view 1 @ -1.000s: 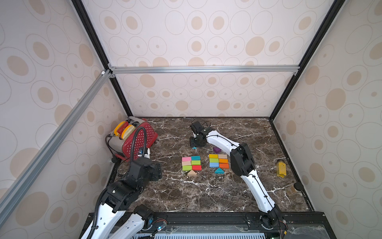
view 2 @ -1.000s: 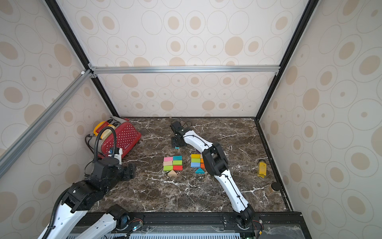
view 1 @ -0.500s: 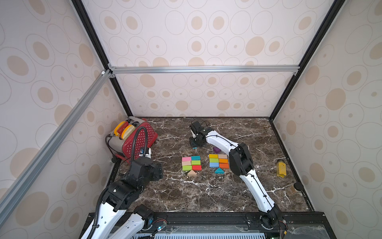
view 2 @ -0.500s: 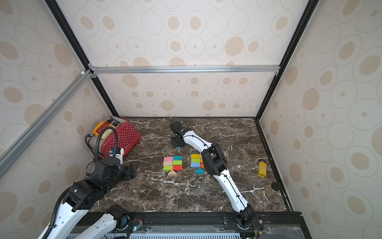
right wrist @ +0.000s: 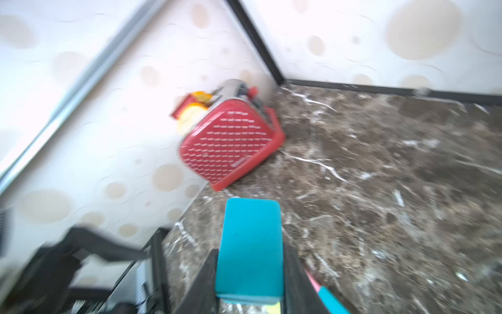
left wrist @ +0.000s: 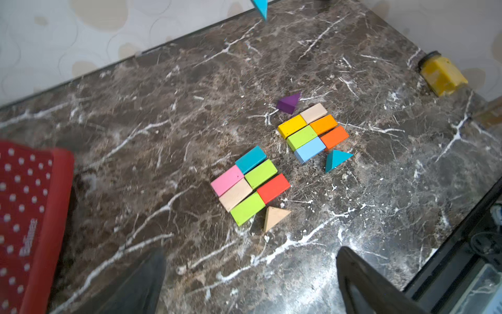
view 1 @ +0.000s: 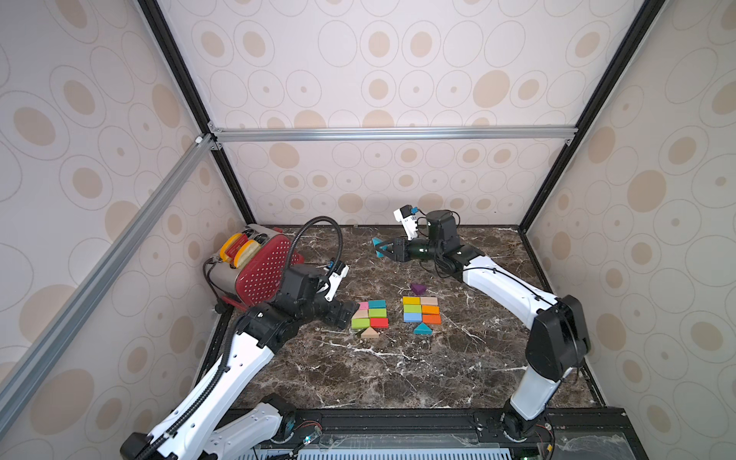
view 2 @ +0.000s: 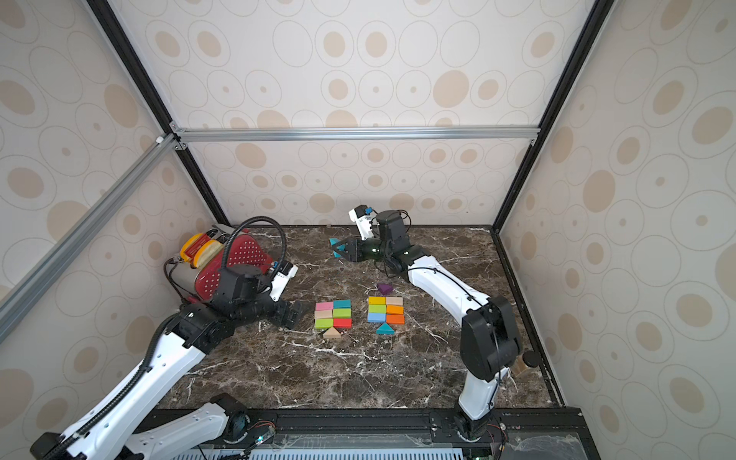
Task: Assemble a piece of candy with building blocks
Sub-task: Adjust the building block at the center of the board, then place the building block at the center of the board.
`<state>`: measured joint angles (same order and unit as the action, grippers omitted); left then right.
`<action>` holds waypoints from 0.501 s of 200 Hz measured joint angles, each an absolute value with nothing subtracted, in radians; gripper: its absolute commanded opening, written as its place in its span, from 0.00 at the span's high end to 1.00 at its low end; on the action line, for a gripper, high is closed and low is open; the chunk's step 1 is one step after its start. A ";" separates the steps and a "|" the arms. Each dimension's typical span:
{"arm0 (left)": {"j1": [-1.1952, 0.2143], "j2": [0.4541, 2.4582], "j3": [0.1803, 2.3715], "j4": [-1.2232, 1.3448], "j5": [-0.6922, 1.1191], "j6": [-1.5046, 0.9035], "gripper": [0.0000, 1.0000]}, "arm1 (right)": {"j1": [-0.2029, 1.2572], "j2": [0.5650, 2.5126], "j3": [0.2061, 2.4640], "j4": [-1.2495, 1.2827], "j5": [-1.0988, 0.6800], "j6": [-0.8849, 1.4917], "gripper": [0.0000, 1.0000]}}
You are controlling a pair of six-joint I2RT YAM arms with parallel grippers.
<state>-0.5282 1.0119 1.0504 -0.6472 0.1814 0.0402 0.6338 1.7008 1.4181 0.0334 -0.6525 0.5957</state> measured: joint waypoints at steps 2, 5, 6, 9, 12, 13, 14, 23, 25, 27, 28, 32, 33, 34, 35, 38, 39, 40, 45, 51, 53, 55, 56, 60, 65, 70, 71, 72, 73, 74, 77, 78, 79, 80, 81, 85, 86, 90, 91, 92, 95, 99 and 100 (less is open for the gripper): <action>-0.532 1.014 1.050 -0.643 0.182 0.050 0.01 | 0.635 1.692 1.407 0.038 -0.658 0.595 0.75; -0.541 1.020 1.050 -0.631 0.178 0.077 0.01 | 0.635 1.678 1.388 0.046 -0.666 0.595 0.75; -0.542 1.021 1.050 -0.628 0.178 0.081 0.01 | 0.635 1.675 1.384 0.046 -0.668 0.595 0.75; -0.550 1.025 1.050 -0.619 0.178 0.100 0.01 | 0.635 1.666 1.371 0.048 -0.676 0.595 0.75; -0.558 1.029 1.050 -0.609 0.177 0.122 0.01 | 0.636 1.657 1.358 0.050 -0.683 0.595 0.75; -0.559 1.030 1.050 -0.606 0.177 0.125 0.01 | 0.637 1.656 1.355 0.049 -0.685 0.594 0.75; -0.561 1.031 1.050 -0.604 0.178 0.130 0.01 | 0.637 1.654 1.353 0.050 -0.686 0.594 0.75; -0.575 1.042 1.050 -0.570 0.179 0.181 0.01 | 0.638 1.643 1.328 0.050 -0.705 0.595 0.75; -0.577 1.045 1.050 -0.562 0.181 0.191 0.01 | 0.638 1.642 1.324 0.050 -0.708 0.595 0.75; -0.579 1.046 1.050 -0.558 0.182 0.197 0.01 | 0.638 1.642 1.319 0.050 -0.711 0.595 0.75; -0.580 1.048 1.050 -0.552 0.183 0.203 0.01 | 0.638 1.642 1.318 0.050 -0.712 0.595 0.75; -0.584 1.055 1.050 -0.534 0.185 0.221 0.01 | 0.638 1.641 1.311 0.048 -0.719 0.596 0.75; -0.585 1.056 1.050 -0.531 0.185 0.224 0.01 | 0.638 1.641 1.310 0.048 -0.721 0.597 0.75; -0.585 1.057 1.050 -0.529 0.186 0.227 0.01 | 0.638 1.641 1.308 0.048 -0.723 0.598 0.75; -0.586 1.060 1.051 -0.522 0.186 0.233 0.01 | 0.638 1.641 1.307 0.048 -0.724 0.598 0.75; -0.586 1.066 1.051 -0.511 0.187 0.245 0.01 | 0.638 1.641 1.303 0.047 -0.728 0.599 0.75; -0.587 1.067 1.052 -0.509 0.187 0.247 0.01 | 0.638 1.641 1.302 0.046 -0.730 0.599 0.75; -0.587 1.069 1.052 -0.505 0.189 0.252 0.01 | 0.638 1.641 1.301 0.045 -0.731 0.599 0.75; -0.587 1.081 1.054 -0.488 0.191 0.271 0.01 | 0.637 1.641 1.296 0.040 -0.738 0.603 0.75; -0.587 1.097 1.057 -0.470 0.194 0.291 0.01 | 0.637 1.641 1.292 0.036 -0.748 0.605 0.75; -0.587 1.102 1.058 -0.463 0.194 0.298 0.01 | 0.637 1.641 1.290 0.036 -0.751 0.606 0.75; -0.587 1.106 1.060 -0.457 0.194 0.305 0.01 | 0.637 1.640 1.290 0.036 -0.753 0.605 0.75; -0.587 1.111 1.060 -0.452 0.194 0.310 0.01 | 0.637 1.640 1.289 0.036 -0.754 0.606 0.75; -0.587 1.121 1.061 -0.440 0.196 0.322 0.01 | 0.637 1.639 1.288 0.035 -0.759 0.606 0.74; -0.587 1.133 1.063 -0.425 0.198 0.338 0.01 | 0.637 1.638 1.287 0.033 -0.764 0.607 0.74; -0.587 1.145 1.064 -0.412 0.201 0.353 0.01 | 0.637 1.636 1.286 0.033 -0.769 0.607 0.74; -0.587 1.146 1.064 -0.410 0.202 0.355 0.01 | 0.637 1.636 1.286 0.033 -0.770 0.607 0.74; -0.587 1.149 1.064 -0.406 0.202 0.360 0.01 | 0.637 1.635 1.286 0.033 -0.772 0.608 0.74; -0.587 1.150 1.064 -0.405 0.203 0.361 0.01 | 0.637 1.634 1.286 0.033 -0.772 0.609 0.74; -0.587 1.151 1.064 -0.403 0.204 0.362 0.01 | 0.637 1.634 1.285 0.033 -0.773 0.609 0.74; -0.587 1.159 1.065 -0.395 0.208 0.374 0.01 | 0.637 1.632 1.285 0.032 -0.776 0.610 0.74; -0.587 1.161 1.065 -0.394 0.209 0.377 0.01 | 0.637 1.632 1.285 0.032 -0.777 0.610 0.74; -0.587 1.163 1.065 -0.392 0.210 0.379 0.01 | 0.637 1.631 1.285 0.031 -0.780 0.611 0.74; -0.587 1.165 1.066 -0.389 0.213 0.382 0.01 | 0.637 1.631 1.285 0.031 -0.780 0.611 0.74; -0.587 1.166 1.066 -0.388 0.214 0.384 0.01 | 0.637 1.630 1.285 0.031 -0.781 0.611 0.74; -0.587 1.175 1.066 -0.378 0.223 0.397 0.01 | 0.637 1.628 1.285 0.031 -0.786 0.614 0.74; -0.587 1.176 1.066 -0.376 0.224 0.399 0.01 | 0.637 1.628 1.285 0.031 -0.788 0.614 0.74; -0.587 1.184 1.067 -0.367 0.230 0.409 0.01 | 0.637 1.627 1.285 0.032 -0.791 0.617 0.74; -0.587 1.187 1.067 -0.364 0.234 0.413 0.01 | 0.637 1.626 1.285 0.032 -0.793 0.619 0.74; -0.587 1.187 1.068 -0.363 0.235 0.414 0.01 | 0.637 1.626 1.285 0.032 -0.794 0.619 0.74; -0.587 1.192 1.068 -0.356 0.241 0.420 0.01 | 0.637 1.625 1.285 0.033 -0.796 0.620 0.74; -0.587 1.199 1.069 -0.348 0.246 0.427 0.01 | 0.637 1.625 1.285 0.034 -0.802 0.623 0.74; -0.587 1.201 1.069 -0.344 0.248 0.429 0.01 | 0.637 1.625 1.285 0.035 -0.803 0.625 0.74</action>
